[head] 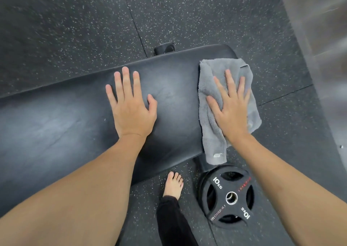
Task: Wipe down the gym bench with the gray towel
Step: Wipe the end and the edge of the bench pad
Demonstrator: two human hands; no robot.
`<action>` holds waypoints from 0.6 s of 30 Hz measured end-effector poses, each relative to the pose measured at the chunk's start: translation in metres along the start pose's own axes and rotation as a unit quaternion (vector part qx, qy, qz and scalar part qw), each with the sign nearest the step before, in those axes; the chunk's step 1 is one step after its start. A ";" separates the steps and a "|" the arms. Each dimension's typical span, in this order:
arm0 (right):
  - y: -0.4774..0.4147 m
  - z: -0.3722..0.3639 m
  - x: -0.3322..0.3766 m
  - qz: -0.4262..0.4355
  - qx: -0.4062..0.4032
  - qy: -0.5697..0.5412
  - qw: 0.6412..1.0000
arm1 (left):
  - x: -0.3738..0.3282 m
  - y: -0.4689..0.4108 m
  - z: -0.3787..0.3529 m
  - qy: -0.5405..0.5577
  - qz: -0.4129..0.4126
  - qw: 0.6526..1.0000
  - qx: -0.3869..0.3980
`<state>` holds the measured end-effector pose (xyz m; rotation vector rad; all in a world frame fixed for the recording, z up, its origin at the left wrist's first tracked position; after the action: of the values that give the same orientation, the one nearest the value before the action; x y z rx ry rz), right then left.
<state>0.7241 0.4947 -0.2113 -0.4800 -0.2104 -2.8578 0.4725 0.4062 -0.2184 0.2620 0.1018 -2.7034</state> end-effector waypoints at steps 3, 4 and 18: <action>0.067 -0.019 0.031 0.028 0.007 0.007 1.000 | 0.000 0.001 0.000 0.000 -0.003 1.000 0.005; 0.084 -0.027 0.046 0.041 0.013 0.014 0.999 | 0.000 0.000 0.001 0.002 -0.005 1.000 0.007; -0.010 -0.058 0.152 0.193 0.052 0.069 0.977 | 0.179 0.023 0.055 0.003 0.029 1.000 -0.004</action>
<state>0.5646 0.4623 -0.2153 -0.2648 -0.2145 -2.4721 0.3130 0.3074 -0.2011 0.2660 0.1043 -2.6435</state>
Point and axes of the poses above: each hand's wrist, its own y-axis away from the middle knuckle, its own z-axis out of the back of the hand, x = y × z, the point moved 5 cm from there along -y, towards the middle knuckle, and after that the axes turned 2 degrees about -z, right-handed, at the moved point
